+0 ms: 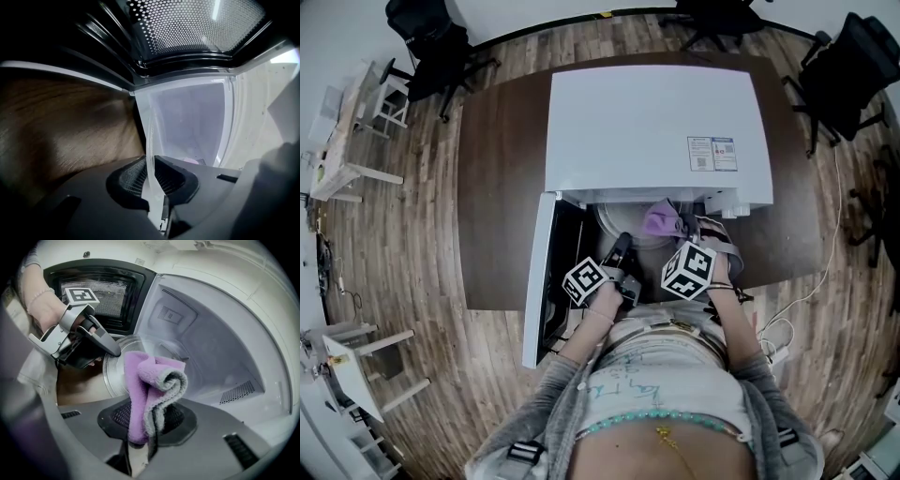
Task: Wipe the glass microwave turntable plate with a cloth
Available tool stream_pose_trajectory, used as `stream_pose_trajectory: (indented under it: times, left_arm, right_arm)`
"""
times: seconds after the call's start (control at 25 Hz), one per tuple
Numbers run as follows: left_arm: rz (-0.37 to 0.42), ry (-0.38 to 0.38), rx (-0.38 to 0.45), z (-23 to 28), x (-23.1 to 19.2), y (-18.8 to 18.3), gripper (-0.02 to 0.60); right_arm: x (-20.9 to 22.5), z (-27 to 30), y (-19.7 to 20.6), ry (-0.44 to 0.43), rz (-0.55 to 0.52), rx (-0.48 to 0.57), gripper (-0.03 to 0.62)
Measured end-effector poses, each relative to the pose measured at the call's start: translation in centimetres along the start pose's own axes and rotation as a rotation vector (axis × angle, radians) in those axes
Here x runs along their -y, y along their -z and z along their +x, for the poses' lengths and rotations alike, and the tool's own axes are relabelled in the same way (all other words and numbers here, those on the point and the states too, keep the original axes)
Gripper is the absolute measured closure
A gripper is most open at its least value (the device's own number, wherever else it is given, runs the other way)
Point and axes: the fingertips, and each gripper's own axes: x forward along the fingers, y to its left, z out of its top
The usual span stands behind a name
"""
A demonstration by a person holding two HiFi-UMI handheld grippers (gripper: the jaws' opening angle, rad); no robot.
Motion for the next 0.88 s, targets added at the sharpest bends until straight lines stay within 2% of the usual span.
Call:
stream_pose_trajectory:
  times: [0.88]
  left_arm:
    - [0.005,0.013,0.029,1.2,0.7,-1.9,0.528]
  right_arm:
    - [0.0,-0.4,2.3,-0.011,0.061,-0.033,0.479]
